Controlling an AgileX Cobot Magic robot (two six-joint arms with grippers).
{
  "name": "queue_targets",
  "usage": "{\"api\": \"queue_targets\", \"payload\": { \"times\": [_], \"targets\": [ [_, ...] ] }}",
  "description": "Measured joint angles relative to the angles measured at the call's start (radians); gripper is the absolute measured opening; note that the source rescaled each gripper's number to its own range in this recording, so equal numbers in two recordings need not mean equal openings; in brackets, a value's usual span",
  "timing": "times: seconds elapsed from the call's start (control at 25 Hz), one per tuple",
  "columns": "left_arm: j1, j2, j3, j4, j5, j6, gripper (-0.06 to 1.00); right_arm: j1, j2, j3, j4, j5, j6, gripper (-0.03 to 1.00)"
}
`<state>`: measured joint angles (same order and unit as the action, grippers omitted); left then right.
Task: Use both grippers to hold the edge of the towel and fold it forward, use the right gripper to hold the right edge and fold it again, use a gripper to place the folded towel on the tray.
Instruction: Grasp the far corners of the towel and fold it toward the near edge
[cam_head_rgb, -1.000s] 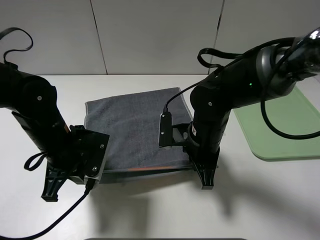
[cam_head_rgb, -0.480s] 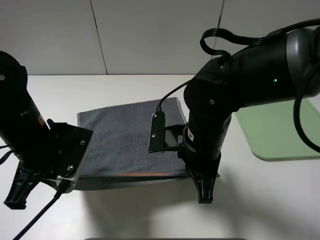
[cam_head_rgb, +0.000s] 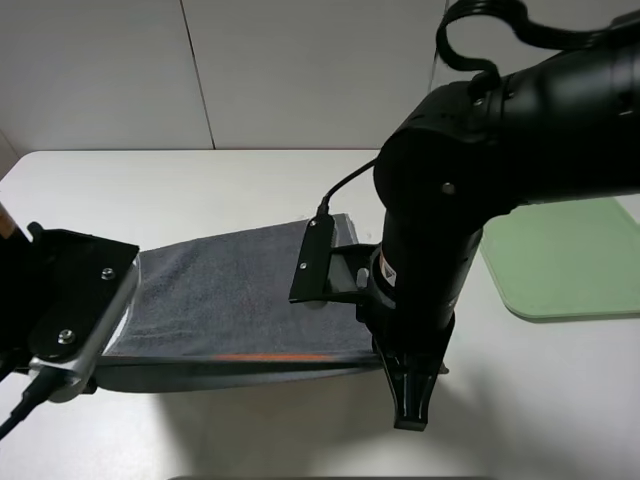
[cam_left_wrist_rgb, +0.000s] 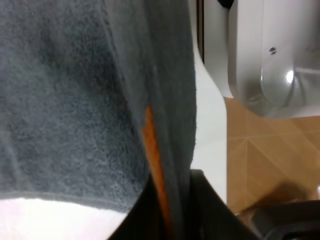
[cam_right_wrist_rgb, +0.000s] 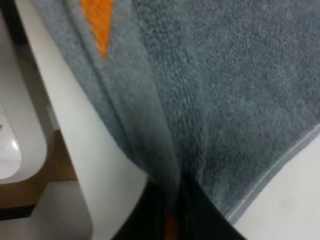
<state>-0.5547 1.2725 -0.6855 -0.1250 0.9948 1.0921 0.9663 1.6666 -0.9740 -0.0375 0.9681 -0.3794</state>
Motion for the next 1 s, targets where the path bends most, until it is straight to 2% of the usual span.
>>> {"api": "queue_targets", "payload": {
  "times": [0.28, 0.56, 0.72, 1.0],
  "targets": [
    [0.0, -0.012, 0.0, 0.005, 0.04, -0.024, 0.0, 0.0, -0.046, -0.053, -0.001, 0.045, 0.003, 0.0],
    [0.007, -0.012, 0.0, 0.024, 0.03, -0.024, 0.0, -0.029, -0.036, -0.143, -0.02, 0.072, -0.005, 0.0],
    [0.053, -0.012, 0.0, 0.025, -0.035, -0.024, 0.0, -0.071, 0.004, -0.19, -0.021, 0.081, -0.024, 0.0],
    [0.181, -0.012, 0.0, 0.025, -0.137, -0.024, 0.0, -0.112, 0.066, -0.283, -0.023, 0.075, -0.069, 0.0]
  ]
}}
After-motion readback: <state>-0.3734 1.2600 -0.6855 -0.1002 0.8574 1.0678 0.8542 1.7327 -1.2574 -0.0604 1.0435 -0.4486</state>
